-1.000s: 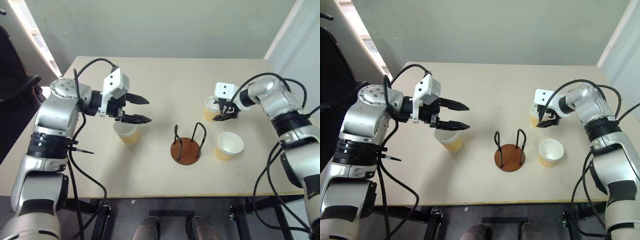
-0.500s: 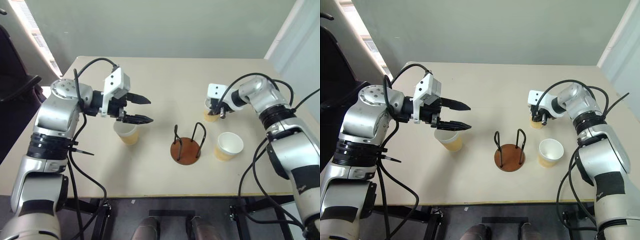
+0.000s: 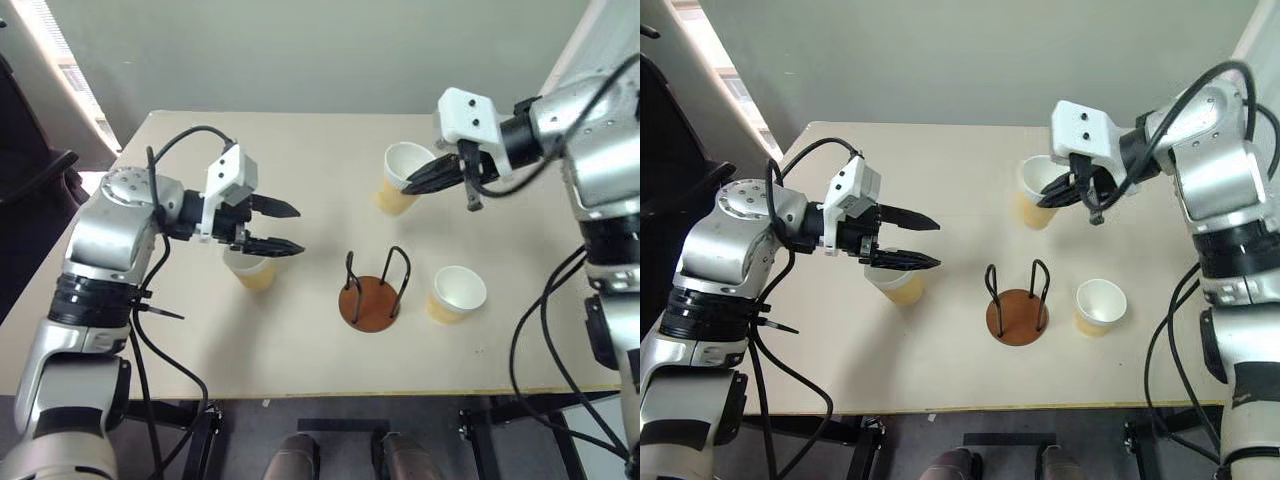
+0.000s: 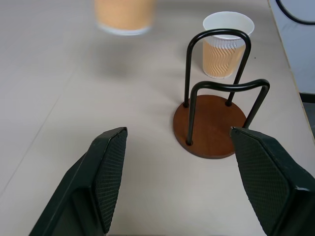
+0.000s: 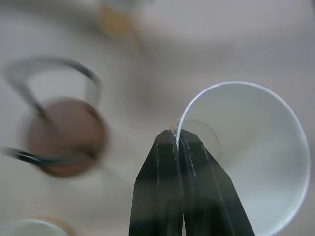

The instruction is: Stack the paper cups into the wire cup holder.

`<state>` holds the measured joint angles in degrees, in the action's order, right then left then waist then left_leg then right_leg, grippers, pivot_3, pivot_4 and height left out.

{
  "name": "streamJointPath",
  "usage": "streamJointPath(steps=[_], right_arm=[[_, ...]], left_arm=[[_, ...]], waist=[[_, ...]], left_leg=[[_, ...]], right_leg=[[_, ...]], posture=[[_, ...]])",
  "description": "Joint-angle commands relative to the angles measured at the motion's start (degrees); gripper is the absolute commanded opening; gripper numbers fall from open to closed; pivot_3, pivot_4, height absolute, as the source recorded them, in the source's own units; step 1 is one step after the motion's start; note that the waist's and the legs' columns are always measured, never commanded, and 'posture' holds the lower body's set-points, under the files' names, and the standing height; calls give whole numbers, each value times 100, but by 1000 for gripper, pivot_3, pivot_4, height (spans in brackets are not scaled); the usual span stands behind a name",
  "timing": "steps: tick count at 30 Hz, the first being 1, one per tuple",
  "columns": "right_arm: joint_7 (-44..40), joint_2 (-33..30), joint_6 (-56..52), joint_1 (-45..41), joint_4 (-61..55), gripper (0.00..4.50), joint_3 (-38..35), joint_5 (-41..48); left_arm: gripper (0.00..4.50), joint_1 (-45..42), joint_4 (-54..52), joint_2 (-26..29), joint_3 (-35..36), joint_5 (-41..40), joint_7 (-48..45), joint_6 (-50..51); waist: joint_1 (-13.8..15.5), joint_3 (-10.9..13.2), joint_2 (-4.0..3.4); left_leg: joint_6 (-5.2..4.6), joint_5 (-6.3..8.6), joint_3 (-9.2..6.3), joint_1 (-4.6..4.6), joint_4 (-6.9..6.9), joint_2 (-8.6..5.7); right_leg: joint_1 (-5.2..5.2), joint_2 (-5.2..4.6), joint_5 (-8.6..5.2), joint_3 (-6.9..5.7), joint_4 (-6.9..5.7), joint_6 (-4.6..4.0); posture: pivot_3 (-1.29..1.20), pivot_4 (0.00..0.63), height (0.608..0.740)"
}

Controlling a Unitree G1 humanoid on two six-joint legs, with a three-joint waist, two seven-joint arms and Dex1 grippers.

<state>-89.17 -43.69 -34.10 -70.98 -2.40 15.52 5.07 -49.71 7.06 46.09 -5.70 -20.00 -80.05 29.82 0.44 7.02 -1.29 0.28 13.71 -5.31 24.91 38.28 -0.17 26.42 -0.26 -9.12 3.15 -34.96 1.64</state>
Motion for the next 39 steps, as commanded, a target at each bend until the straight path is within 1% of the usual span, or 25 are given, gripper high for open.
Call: streamJointPath(steps=[1, 4, 7, 8, 17, 24, 27, 31, 34, 37, 39], right_arm=[[57, -156, -816, -66, -1213, 44, -185, 521], [209, -156, -964, -10, -1522, 44, -50, 628], [295, -193, -845, 112, -1520, 44, 90, 596], [309, -216, -803, 167, -1503, 44, 139, 590], [248, -469, -538, 470, -1477, 44, 378, 623], [390, -406, -95, 529, -1277, 44, 689, 315], [401, -342, -70, 536, -1254, 613, 742, 304], [518, -240, -64, 539, -1181, 1930, 727, 275], [800, -116, -34, 535, -1040, 3013, 572, 227], [1128, -48, -232, 510, -873, 3013, 310, 285], [1248, -87, -497, 516, -854, 3013, 108, 426]], left_arm=[[3585, -39, -90, -38, 30, -51, -26, -100], [3585, -93, -14, -129, -15, -21, -27, -159], [3585, -133, 54, -164, -53, 13, -53, -224], [3585, -139, 67, -162, -61, 20, -62, -242], [3585, -155, 101, -131, -67, 54, -94, -300], [3585, -132, 15, -99, -45, 56, -66, -257], [3585, -138, -7, -90, -30, 53, -36, -232], [3585, -134, -44, -76, -15, 39, 5, -193], [3585, -146, -72, -82, -7, 109, 148, -259], [3585, -223, -102, -79, -28, 341, 440, -426], [3585, -181, -374, 105, -95, 476, 440, -413]], waist=[[-9, 0, 3], [-13, 1, 3], [-10, 1, 4], [-10, 1, 4], [-13, 2, 4], [-22, 2, 5], [-22, 2, 5], [-22, 2, 5], [-21, 2, 5], [-19, 2, 4], [-15, 2, 6]], left_leg=[[0, 0, 0, -2, 2, 1], [-5, -3, -1, -5, 19, -1], [-64, 19, -2, -9, 24, -1], [-68, 22, -2, -11, 24, -1], [-70, 1, -2, -38, 24, -2], [-69, 0, -2, -42, 24, -2], [-69, 0, -1, -41, 24, -2], [-65, -3, -1, -41, 24, -2], [-64, -4, -2, -40, 23, -2], [-64, -4, -2, -40, 23, -2], [-65, -4, -2, -39, 23, -2]], right_leg=[[0, 0, -1, 0, 2, -2], [-2, -2, -1, 2, -9, -3], [-6, -3, 6, 2, -13, -19], [-7, -3, 9, 2, -14, -28], [-21, -2, 20, 5, -38, -44], [-23, -1, 21, 5, -37, -42], [-23, -1, 24, 5, -34, -37], [-23, -1, 25, 5, -33, -35], [-23, -1, 25, 5, -30, -35], [-23, -1, 25, 5, -29, -35], [-23, -1, 26, 5, -29, -35]], posture=[[0, 150, 740], [0, 150, 740], [0, 150, 740], [0, 150, 740], [0, 150, 740], [0, 150, 740], [0, 150, 740], [0, 150, 740], [0, 150, 740], [0, 150, 740], [0, 150, 740]])
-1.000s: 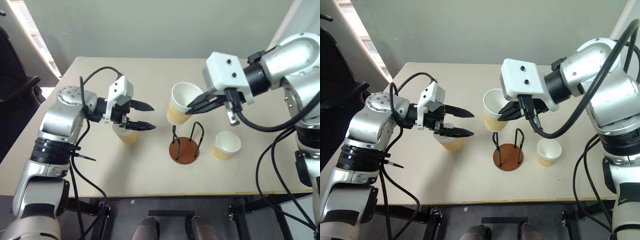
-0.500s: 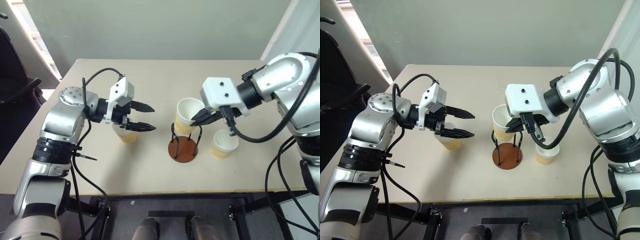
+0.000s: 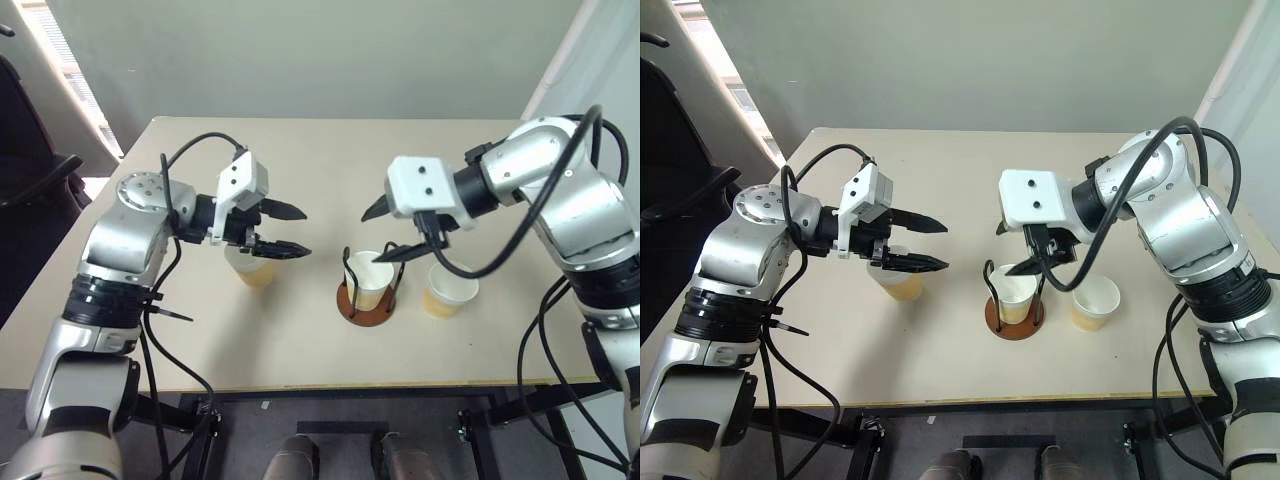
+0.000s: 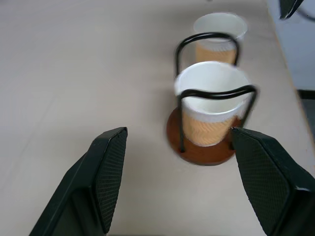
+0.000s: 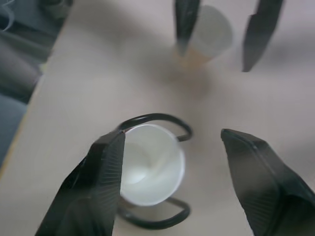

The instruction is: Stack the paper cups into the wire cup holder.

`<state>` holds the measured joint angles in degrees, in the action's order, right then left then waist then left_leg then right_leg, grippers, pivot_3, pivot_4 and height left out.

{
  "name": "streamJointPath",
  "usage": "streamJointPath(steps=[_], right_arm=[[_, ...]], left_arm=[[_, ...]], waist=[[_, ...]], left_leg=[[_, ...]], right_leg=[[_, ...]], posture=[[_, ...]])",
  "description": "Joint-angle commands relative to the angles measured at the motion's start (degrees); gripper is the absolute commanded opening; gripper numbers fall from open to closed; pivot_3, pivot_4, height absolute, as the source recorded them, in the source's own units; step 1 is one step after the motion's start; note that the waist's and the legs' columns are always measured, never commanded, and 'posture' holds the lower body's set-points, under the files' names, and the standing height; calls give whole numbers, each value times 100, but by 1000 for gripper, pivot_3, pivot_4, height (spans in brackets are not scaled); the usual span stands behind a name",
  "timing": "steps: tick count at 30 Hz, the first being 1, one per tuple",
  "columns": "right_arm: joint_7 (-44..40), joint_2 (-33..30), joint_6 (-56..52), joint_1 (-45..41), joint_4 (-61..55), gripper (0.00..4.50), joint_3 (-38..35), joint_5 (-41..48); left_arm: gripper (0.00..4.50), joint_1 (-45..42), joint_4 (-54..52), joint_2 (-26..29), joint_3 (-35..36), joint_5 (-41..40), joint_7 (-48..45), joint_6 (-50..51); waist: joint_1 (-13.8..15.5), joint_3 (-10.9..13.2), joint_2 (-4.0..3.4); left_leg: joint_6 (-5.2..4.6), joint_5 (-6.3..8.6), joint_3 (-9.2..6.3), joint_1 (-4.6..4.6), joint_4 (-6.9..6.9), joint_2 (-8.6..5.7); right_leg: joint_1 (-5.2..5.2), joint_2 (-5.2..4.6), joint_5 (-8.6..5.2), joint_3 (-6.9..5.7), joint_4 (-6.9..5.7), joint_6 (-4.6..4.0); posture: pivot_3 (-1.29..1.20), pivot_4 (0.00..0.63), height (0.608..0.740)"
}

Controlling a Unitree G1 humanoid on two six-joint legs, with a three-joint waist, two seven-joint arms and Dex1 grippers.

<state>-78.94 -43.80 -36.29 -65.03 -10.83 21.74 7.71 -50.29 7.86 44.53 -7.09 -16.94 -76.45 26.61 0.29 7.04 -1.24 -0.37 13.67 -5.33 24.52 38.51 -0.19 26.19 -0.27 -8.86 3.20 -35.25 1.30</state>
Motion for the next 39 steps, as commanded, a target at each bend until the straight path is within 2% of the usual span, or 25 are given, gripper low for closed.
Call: streamJointPath(steps=[1, 6, 12, 25, 37, 39], right_arm=[[242, -92, -443, -62, -45, 3013, -620, 279], [179, -139, -1386, -22, -367, 3013, -1123, 1132], [270, -154, -1712, -48, -452, 3013, -1260, 1644], [620, -184, -1938, -115, -596, 3013, -1294, 2247], [817, -363, -2058, -58, -702, 3013, -1333, 2485], [833, -370, -2051, -48, -695, 3047, -1327, 2504]], left_arm=[[3585, -77, -631, 373, 21, 204, 52, -31], [3585, 390, -1497, 1270, -290, 540, -101, 552], [3585, 814, -1632, 1671, -664, 1048, -58, 423], [3585, 675, -725, 1280, -1155, 2068, 208, -543], [3585, 412, -267, 1028, -1180, 2390, 170, -925], [3208, 451, -219, 1002, -1192, 2430, 177, -981]], waist=[[-4, 1, 2], [-13, 1, 1], [-12, 1, 2], [-13, 1, 3], [-9, 0, 4], [-10, 0, 4]], left_leg=[[0, 0, 0, 0, 0, 0], [8, -5, 2, 1, -11, 0], [19, -11, -2, -3, -29, 3], [11, 0, -3, -16, -28, 0], [11, 2, -2, -15, -30, -2], [11, 2, -3, -15, -32, -1]], right_leg=[[0, 0, 0, 0, 2, 0], [0, 8, -4, 7, 21, 0], [6, 8, -26, 5, 15, -23], [9, 2, -28, 4, -25, -38], [12, 2, -30, 4, -26, -41], [14, 3, -30, 4, -27, -41]], posture=[[0, 150, 740], [0, 150, 740], [0, 150, 740], [0, 150, 740], [0, 150, 740], [0, 150, 740]])
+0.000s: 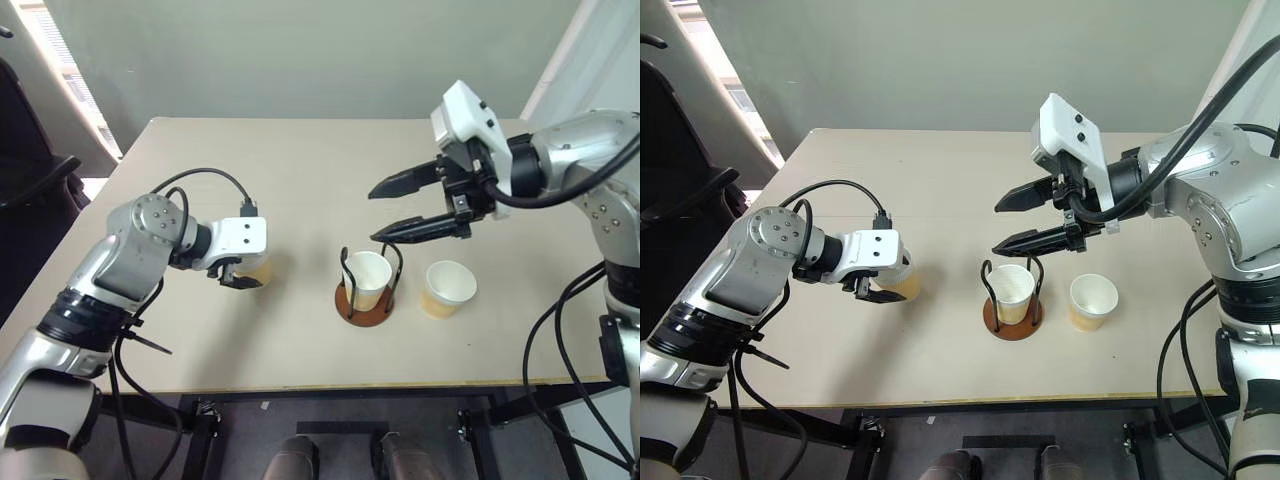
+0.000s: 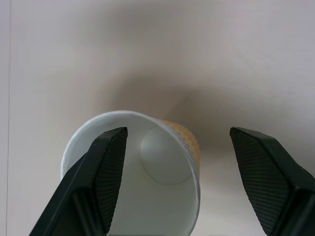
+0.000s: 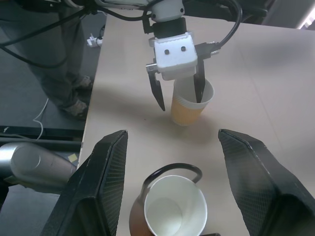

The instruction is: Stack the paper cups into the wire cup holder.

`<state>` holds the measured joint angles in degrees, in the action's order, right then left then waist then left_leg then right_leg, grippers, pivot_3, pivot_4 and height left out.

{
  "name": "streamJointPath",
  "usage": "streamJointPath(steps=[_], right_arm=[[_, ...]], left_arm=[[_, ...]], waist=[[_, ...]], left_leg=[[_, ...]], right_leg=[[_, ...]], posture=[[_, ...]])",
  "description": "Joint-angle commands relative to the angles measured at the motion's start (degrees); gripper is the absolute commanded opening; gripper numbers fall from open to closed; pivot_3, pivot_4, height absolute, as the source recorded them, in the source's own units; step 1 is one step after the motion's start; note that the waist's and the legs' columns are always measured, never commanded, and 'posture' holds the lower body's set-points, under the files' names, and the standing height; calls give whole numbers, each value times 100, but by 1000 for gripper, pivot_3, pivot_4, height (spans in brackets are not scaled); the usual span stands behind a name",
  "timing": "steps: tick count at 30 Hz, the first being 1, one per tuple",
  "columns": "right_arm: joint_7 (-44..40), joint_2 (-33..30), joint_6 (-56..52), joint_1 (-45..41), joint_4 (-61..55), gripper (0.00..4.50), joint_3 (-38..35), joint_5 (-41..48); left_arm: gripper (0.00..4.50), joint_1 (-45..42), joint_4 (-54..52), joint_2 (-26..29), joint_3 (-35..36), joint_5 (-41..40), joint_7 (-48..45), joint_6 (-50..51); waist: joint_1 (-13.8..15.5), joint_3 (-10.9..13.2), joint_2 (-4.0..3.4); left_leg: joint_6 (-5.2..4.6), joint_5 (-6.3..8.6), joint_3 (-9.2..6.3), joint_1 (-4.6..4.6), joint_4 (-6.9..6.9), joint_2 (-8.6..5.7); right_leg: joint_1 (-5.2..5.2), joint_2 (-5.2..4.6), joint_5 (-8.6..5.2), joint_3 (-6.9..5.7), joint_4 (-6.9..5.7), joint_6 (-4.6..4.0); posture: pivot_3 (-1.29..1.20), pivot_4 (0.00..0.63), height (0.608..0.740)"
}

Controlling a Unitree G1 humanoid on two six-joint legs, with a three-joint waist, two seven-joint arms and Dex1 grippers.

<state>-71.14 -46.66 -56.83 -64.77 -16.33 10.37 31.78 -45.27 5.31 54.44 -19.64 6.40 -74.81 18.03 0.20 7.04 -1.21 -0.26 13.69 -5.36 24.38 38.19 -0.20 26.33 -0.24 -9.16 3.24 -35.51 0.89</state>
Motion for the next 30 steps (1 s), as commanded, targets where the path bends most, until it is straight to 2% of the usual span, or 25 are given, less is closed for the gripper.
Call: streamJointPath(steps=[1, 9, 18, 24, 30], right_arm=[[61, -88, 10, -71, -140, 3047, -185, 104], [114, -138, 34, -16, -126, 3047, -182, 142], [90, -385, 89, 144, -65, 3047, -299, 153], [-89, -857, 225, 460, -73, 3047, -702, 331], [61, -960, 139, 794, -174, 3047, -1019, 551]], left_arm=[[2977, -41, 49, -4, 67, 109, 8, -144], [102, 3, 298, -84, 90, 139, -79, -835], [14, -332, 383, -123, 385, -339, -606, -836], [14, -1008, 178, -287, 689, -1088, -1053, -140], [14, -1771, 258, -589, 644, -1465, -1414, 37]], waist=[[0, 0, 0], [3, 0, 0], [12, 0, 1], [39, 0, 2], [32, 0, 2]], left_leg=[[0, 0, 0, 0, 0, 0], [-1, 1, 0, 1, 2, -1], [-1, 1, 0, 3, 2, 0], [-8, 5, 2, 15, 7, -2], [-11, 7, 3, 15, 7, -1]], right_leg=[[0, 0, 0, 0, 0, 1], [0, -1, 0, 0, 0, 1], [0, -1, 2, 0, 0, 3], [1, -5, 11, -2, 7, 18], [0, -4, 23, -1, 10, 40]], posture=[[0, 150, 740], [0, 150, 740], [0, 150, 740], [0, 150, 740], [0, 150, 740]])
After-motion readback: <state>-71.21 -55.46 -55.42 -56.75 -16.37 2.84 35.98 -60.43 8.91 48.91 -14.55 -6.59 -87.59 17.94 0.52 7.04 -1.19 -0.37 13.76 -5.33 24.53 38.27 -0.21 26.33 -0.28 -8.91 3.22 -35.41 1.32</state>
